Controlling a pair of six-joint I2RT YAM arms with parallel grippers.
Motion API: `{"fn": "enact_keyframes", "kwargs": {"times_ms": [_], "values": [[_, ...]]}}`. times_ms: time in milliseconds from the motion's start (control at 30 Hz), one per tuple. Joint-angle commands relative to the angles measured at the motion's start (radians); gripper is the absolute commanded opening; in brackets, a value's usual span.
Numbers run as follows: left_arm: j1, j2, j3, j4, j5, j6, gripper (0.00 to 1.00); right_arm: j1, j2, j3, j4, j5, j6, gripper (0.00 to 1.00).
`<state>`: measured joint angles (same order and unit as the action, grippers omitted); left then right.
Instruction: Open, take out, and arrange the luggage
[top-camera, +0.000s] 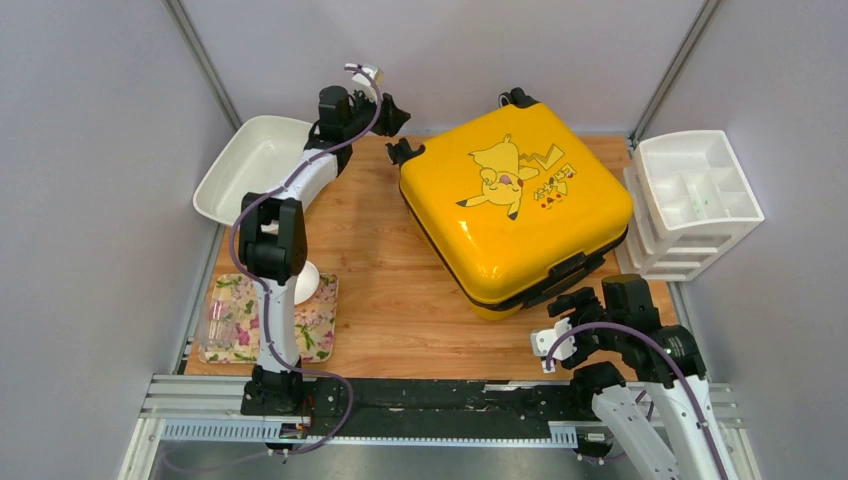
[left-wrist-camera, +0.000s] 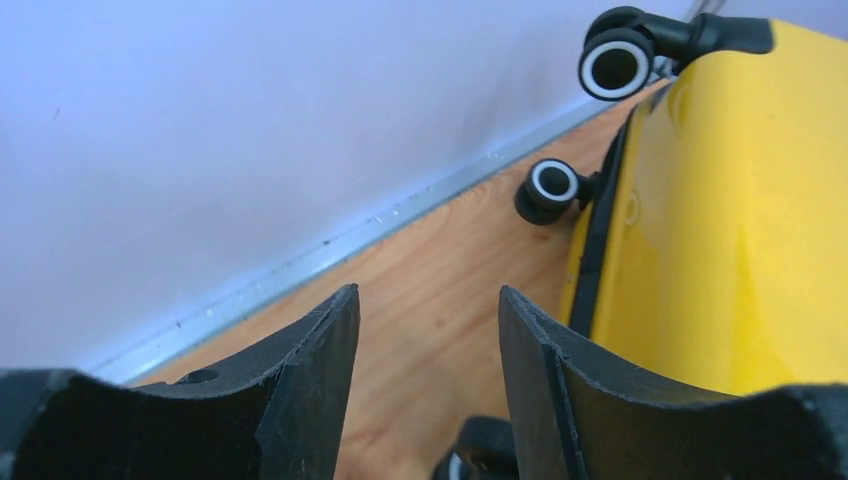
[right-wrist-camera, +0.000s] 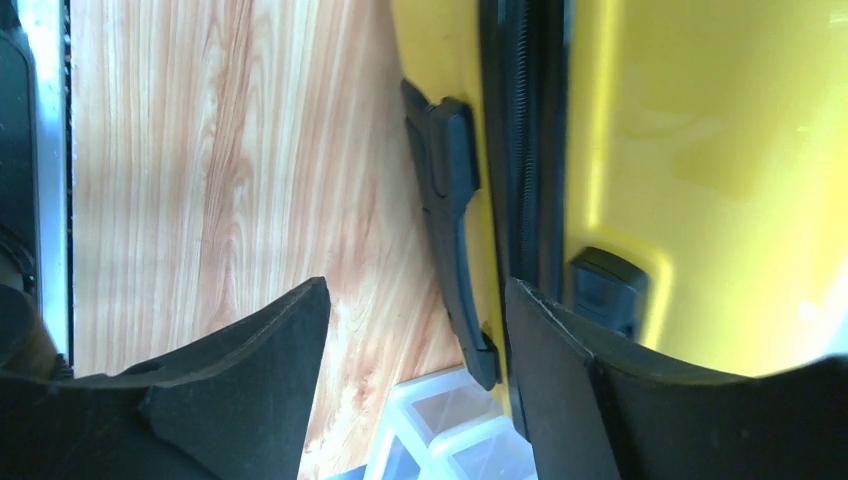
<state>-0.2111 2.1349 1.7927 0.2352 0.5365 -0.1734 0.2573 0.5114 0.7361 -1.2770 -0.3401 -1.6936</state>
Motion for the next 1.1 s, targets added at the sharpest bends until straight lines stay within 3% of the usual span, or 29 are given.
{"fn": "enact_keyframes", "kwargs": {"times_ms": [0, 67, 133, 267, 367, 533, 633, 767, 933, 1067], "values": [[-0.048, 0.083, 0.066, 0.151, -0.041, 0.096, 0.62, -0.004, -0.046, 0.089, -0.194, -0.140, 0.109, 0.72], [-0.068, 0.124, 0.069, 0.216, -0.050, 0.156, 0.63, -0.003, -0.037, 0.112, -0.114, -0.148, 0.256, 0.73], [-0.091, 0.167, 0.071, 0.271, -0.055, 0.217, 0.63, -0.003, 0.010, 0.152, -0.015, -0.116, 0.532, 0.73], [-0.111, 0.247, 0.134, 0.274, -0.044, 0.310, 0.63, -0.003, 0.145, 0.235, 0.178, 0.105, 0.983, 0.71], [-0.120, 0.280, 0.155, 0.269, -0.010, 0.400, 0.63, -0.013, 0.257, 0.301, 0.185, 0.235, 1.196, 0.68], [-0.120, 0.215, 0.068, 0.189, 0.065, 0.526, 0.64, -0.125, 0.344, 0.310, 0.163, 0.386, 1.279, 0.67], [-0.120, 0.073, -0.132, 0.129, 0.128, 0.661, 0.68, -0.313, 0.381, 0.298, 0.160, 0.355, 1.246, 0.68], [-0.099, -0.078, -0.344, -0.022, 0.236, 0.778, 0.64, -0.434, 0.444, 0.293, 0.130, 0.287, 1.229, 0.68], [-0.080, -0.243, -0.498, -0.145, 0.281, 0.804, 0.61, -0.426, 0.512, 0.263, 0.280, 0.149, 1.210, 0.66], [-0.079, -0.348, -0.604, -0.174, 0.232, 0.686, 0.60, -0.351, 0.665, 0.324, 0.433, 0.093, 1.224, 0.63]]}}
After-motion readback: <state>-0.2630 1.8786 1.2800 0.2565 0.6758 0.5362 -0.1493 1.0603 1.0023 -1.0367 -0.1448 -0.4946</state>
